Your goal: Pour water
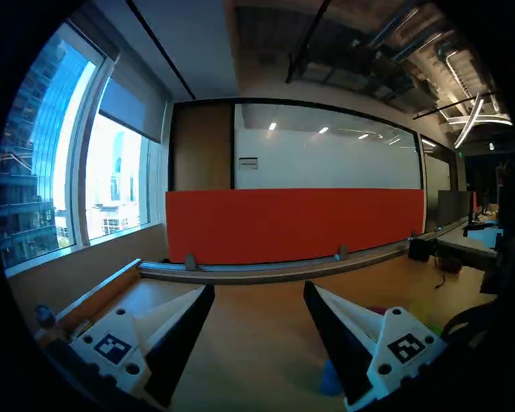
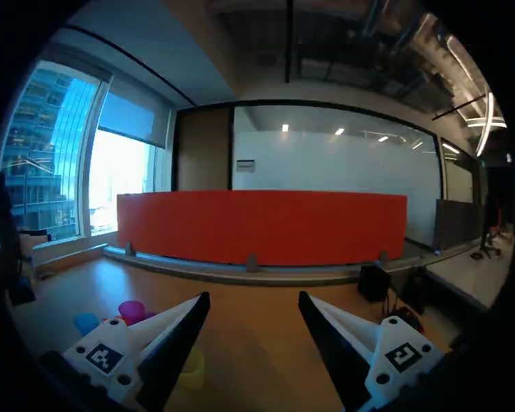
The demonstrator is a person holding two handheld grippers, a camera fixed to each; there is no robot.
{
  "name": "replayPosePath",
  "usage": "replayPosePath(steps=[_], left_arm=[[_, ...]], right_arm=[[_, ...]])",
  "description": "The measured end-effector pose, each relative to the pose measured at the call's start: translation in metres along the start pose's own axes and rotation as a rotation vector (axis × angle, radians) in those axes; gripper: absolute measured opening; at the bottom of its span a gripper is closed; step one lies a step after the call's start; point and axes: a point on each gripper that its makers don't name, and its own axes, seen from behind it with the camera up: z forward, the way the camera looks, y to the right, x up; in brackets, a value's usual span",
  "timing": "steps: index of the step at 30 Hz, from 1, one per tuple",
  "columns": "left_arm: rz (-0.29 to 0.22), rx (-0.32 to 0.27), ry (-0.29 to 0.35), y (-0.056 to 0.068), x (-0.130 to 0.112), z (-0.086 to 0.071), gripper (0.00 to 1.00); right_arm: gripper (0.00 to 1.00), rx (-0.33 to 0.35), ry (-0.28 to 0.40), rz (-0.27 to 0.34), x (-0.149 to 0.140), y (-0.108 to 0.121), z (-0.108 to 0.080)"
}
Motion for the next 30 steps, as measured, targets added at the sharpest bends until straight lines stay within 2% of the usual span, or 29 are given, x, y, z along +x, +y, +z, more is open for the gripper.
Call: replayPosePath(steps=[14,24,30], left_arm=[[0.007,-0.076,-0.013,0.014,0.042,0.007,0.96],[0.032,-0.144,-0.029,0.027,0.058,0.012,0.96],[0.048,-0.195,-0.029,0.037,0.061,0.013,0.96]], right_arm=[[1.0,0.064,-0.011,0.006,0.053,-0.009,0.004],[1.0,0.114,-0.02,0.018,0.059,-0.018,0.009],[1.0,0.171,-0.019,0.013,0.061,-0.029,0.009]])
